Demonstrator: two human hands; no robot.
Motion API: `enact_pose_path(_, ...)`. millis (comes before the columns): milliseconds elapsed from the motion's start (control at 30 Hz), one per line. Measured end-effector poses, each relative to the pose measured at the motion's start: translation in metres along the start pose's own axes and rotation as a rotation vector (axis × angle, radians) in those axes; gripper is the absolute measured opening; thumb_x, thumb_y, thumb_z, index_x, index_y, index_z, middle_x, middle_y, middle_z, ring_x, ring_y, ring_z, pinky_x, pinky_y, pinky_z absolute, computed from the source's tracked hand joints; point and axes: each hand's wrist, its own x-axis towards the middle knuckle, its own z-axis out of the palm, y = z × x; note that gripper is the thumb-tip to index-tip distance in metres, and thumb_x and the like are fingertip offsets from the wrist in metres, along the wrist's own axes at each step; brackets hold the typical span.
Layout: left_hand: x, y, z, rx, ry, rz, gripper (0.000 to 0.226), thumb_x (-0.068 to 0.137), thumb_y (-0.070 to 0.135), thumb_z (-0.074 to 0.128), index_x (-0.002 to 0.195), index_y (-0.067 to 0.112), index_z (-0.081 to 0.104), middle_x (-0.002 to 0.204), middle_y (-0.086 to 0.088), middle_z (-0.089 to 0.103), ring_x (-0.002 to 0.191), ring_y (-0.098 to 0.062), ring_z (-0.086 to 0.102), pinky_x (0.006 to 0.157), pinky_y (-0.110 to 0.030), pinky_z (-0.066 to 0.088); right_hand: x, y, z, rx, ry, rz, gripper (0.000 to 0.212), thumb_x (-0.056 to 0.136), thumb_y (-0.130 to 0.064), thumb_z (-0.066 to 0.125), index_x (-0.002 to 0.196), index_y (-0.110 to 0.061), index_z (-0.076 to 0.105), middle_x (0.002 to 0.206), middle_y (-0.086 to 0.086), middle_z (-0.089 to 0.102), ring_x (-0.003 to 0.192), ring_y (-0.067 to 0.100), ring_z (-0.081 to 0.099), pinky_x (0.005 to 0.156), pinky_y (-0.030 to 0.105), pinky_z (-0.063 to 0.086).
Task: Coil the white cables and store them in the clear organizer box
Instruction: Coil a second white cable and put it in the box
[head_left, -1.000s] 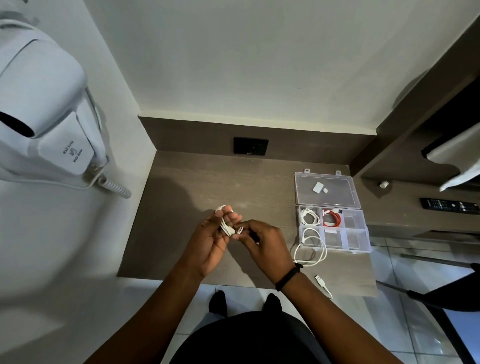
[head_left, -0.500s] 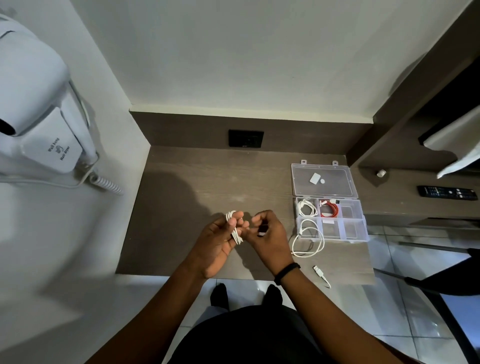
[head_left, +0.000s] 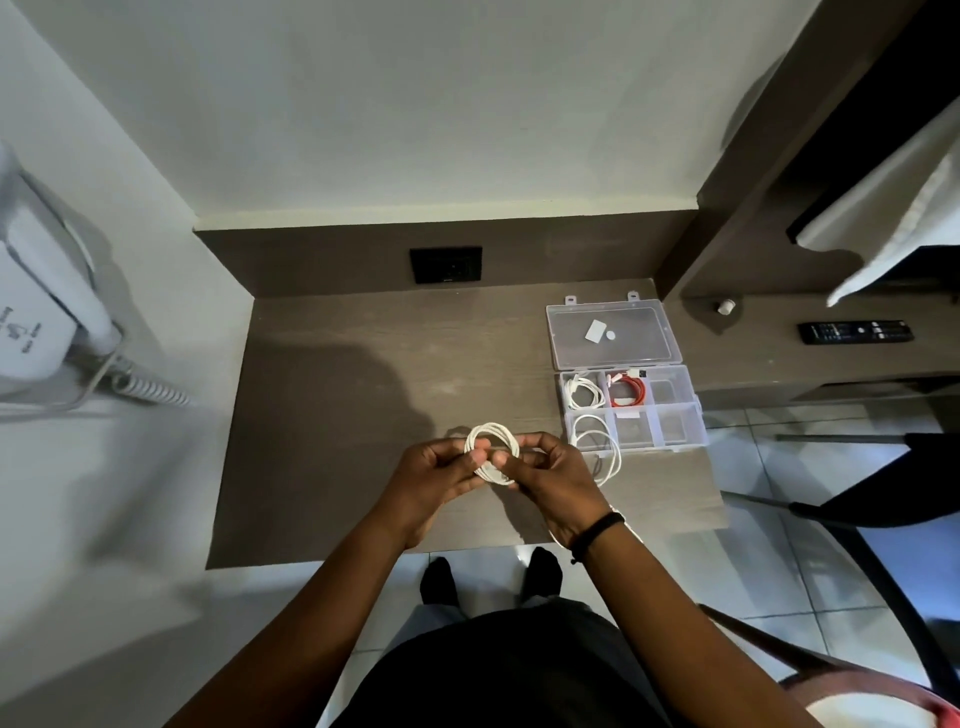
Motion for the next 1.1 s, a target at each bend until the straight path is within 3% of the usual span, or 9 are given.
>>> enact_pose_path(133,0.015,-0.004,0.023,0.078,0.072,-0.009,0.021,0.091,0.014,0.076,0.11,0.006,0.079,0.112,-0.016,0.078,0.106,-0.026,0.075,0.09,-0.033,0.061,0.0,-0.007,-0.03,-0.043,0.026,-0.066,0.035,0.084,0.009,0.073,0.117,0.007,0.063,0.109,0.033,0.07,0.1,0.039,0.069,0.095,0.049,0.054)
enact_pose_path(267,0.04,-0.01,0.06,0.257,0.114,0.021,0.017,0.09,0.006,0.076,0.107,0.003,0.08,0.102,-0.014,0.08,0.092,-0.018,0.076,0.076,-0.024,0.062,-0.003,-0.015,-0.059,-0.161,0.223,-0.14,0.029,0.08,0.01,0.076,0.107,0.004,0.065,0.093,0.023,0.075,0.082,0.028,0.073,0.074,0.038,0.059)
enact_pose_path(400,0.074,-0.021,0.102,0.407,0.128,0.016,0.019,0.084,0.008,0.083,0.101,0.001,0.079,0.092,-0.014,0.08,0.082,-0.021,0.076,0.074,-0.028,0.064,0.001,-0.024,-0.098,-0.213,0.397,-0.146,0.029,0.076,0.005,0.081,0.101,0.0,0.067,0.086,0.02,0.076,0.075,0.025,0.073,0.063,0.033,0.06)
enact_pose_path(533,0.11,-0.031,0.145,0.523,0.149,-0.003,0.027,0.077,0.012,0.089,0.098,-0.001,0.077,0.089,-0.017,0.079,0.073,-0.022,0.075,0.079,-0.045,0.066,0.008,-0.038,-0.144,-0.261,0.46,-0.142,0.029,0.078,-0.008,0.085,0.102,-0.008,0.069,0.086,0.014,0.078,0.078,0.025,0.075,0.078,0.043,0.063)
enact_pose_path(633,0.131,-0.037,0.167,0.555,0.149,-0.032,0.024,0.076,0.01,0.09,0.089,-0.001,0.074,0.086,-0.023,0.075,0.076,-0.028,0.076,0.079,-0.052,0.065,0.016,-0.049,-0.17,-0.434,0.422,-0.135,0.04,0.071,-0.019,0.091,0.105,-0.013,0.07,0.091,0.005,0.079,0.084,0.02,0.076,0.083,0.037,0.061)
enact_pose_path(733,0.144,-0.042,0.181,0.78,0.123,0.024,0.032,0.079,0.025,0.088,0.064,0.007,0.066,0.066,-0.015,0.067,0.073,-0.034,0.077,0.069,-0.046,0.063,0.029,-0.053,-0.184,-0.612,0.422,-0.134,0.04,0.07,-0.017,0.091,0.103,-0.015,0.068,0.092,0.002,0.077,0.083,0.018,0.073,0.084,0.033,0.06)
enact_pose_path(900,0.152,-0.042,0.194,1.123,0.154,0.09,0.035,0.084,0.038,0.08,0.07,0.007,0.07,0.065,-0.007,0.063,0.071,-0.032,0.066,0.058,-0.031,0.034,0.05,-0.055,-0.199,-0.818,0.426,-0.138,0.031,0.072,-0.023,0.089,0.092,-0.02,0.065,0.084,-0.003,0.071,0.08,0.018,0.067,0.08,0.031,0.056)
enact_pose_path(1000,0.152,-0.048,0.197,1.16,0.159,0.107,0.023,0.086,0.034,0.079,0.087,0.012,0.072,0.074,-0.003,0.069,0.083,-0.031,0.07,0.064,-0.032,0.045,0.056,-0.05,-0.204,-0.869,0.407,-0.132,0.033,0.074,-0.026,0.088,0.095,-0.019,0.064,0.085,-0.003,0.07,0.081,0.018,0.067,0.082,0.032,0.057)
enact_pose_path(1100,0.147,-0.054,0.197,1.098,0.17,0.162,0.04,0.087,0.025,0.08,0.122,0.02,0.063,0.091,-0.006,0.077,0.09,-0.029,0.071,0.081,-0.039,0.055,0.059,-0.045,-0.206,-0.9,0.398,-0.124,0.033,0.076,-0.026,0.086,0.098,-0.016,0.065,0.089,0.003,0.073,0.082,0.021,0.068,0.083,0.036,0.059)
